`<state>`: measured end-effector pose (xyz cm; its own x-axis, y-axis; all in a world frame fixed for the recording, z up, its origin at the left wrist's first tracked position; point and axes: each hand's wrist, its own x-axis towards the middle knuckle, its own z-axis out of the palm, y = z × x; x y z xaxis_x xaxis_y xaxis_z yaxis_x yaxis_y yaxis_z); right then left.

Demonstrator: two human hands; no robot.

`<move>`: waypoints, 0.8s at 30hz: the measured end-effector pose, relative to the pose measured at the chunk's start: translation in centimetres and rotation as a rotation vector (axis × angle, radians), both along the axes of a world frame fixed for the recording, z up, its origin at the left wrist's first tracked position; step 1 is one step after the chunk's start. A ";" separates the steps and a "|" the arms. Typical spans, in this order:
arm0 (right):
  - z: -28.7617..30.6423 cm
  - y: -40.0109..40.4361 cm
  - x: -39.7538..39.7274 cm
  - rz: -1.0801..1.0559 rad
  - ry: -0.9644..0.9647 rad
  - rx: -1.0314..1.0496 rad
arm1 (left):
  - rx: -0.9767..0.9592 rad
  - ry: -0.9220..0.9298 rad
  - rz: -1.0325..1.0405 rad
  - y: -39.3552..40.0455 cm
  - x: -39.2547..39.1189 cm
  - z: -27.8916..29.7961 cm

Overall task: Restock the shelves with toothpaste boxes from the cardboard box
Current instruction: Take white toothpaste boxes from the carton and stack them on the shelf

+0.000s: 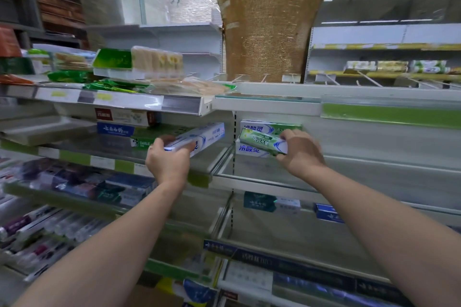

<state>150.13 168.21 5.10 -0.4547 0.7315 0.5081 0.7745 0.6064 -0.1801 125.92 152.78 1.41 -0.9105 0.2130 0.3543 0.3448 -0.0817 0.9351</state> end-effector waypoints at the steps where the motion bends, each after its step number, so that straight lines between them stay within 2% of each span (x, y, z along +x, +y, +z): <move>1: -0.1 0.6 0.0 0.005 -0.016 0.037 | 0.006 -0.003 -0.004 0.4 -0.2 0.0; 7: -0.2 3.2 -0.9 -0.035 -0.157 0.168 | 0.038 -0.020 -0.017 2.6 -0.2 -0.1; 14: -0.1 4.4 -2.3 0.019 -0.306 0.313 | 0.067 -0.065 -0.065 4.1 0.7 0.4; 19: -0.1 4.6 -2.5 0.032 -0.212 0.204 | 0.065 -0.040 -0.052 4.7 0.5 0.0; 24: 1.9 4.4 -2.3 0.095 -0.139 -0.032 | 0.092 -0.065 -0.061 4.9 0.6 0.1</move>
